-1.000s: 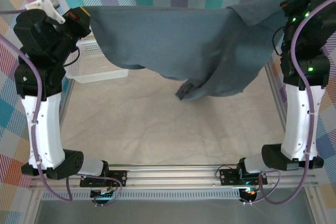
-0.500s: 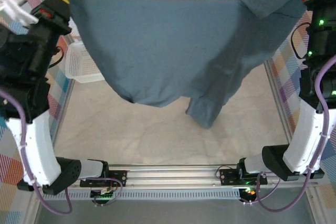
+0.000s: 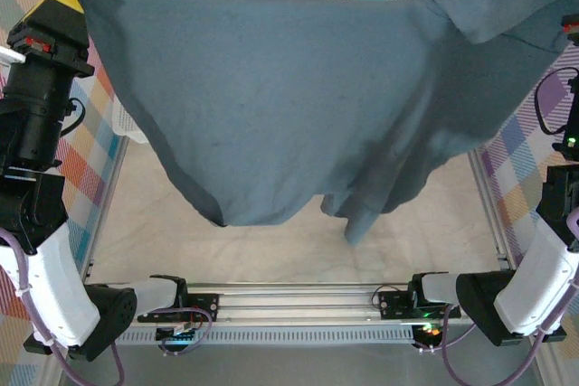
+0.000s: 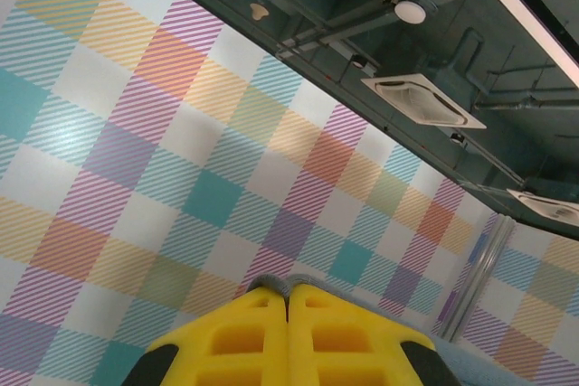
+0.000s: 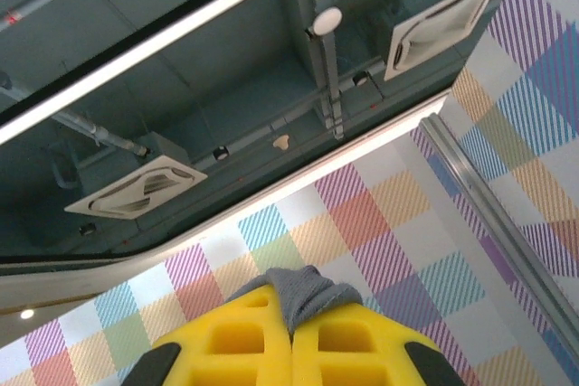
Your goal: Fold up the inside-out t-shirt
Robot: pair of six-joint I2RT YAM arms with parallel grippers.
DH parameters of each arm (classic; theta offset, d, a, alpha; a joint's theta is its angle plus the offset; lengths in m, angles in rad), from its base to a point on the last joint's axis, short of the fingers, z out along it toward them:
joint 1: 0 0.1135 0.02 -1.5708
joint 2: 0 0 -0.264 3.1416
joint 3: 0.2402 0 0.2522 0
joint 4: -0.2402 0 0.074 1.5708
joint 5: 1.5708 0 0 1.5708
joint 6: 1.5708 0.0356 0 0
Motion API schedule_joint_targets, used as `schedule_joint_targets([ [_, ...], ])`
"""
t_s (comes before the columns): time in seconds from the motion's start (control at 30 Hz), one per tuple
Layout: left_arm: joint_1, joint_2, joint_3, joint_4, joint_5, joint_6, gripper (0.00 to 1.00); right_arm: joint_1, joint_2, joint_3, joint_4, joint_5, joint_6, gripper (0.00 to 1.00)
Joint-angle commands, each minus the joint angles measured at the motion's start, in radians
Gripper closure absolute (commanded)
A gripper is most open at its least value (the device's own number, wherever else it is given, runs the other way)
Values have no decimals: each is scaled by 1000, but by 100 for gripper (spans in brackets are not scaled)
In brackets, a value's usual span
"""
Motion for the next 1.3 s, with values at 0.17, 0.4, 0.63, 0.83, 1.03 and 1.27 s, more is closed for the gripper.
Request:
schedule_joint_targets([
  [0.17,19,101,-69,-59,-151,41,100,-10,116,-114,140,112,-110,100],
  [0.4,19,311,-237,-22,-150,52,100,-11,367,-191,100,74,-91,100],
  [0.63,20,639,-291,115,-166,-14,73,-11,587,-315,223,-72,-23,82],
  [0.83,21,722,-233,195,-61,36,25,-10,611,-289,124,-265,-52,25],
  [1.03,-50,556,-429,111,106,5,24,-12,521,-251,-341,-334,-4,19],
  [1.27,-253,392,-836,38,54,-132,49,-43,253,-966,-288,-414,138,39],
])
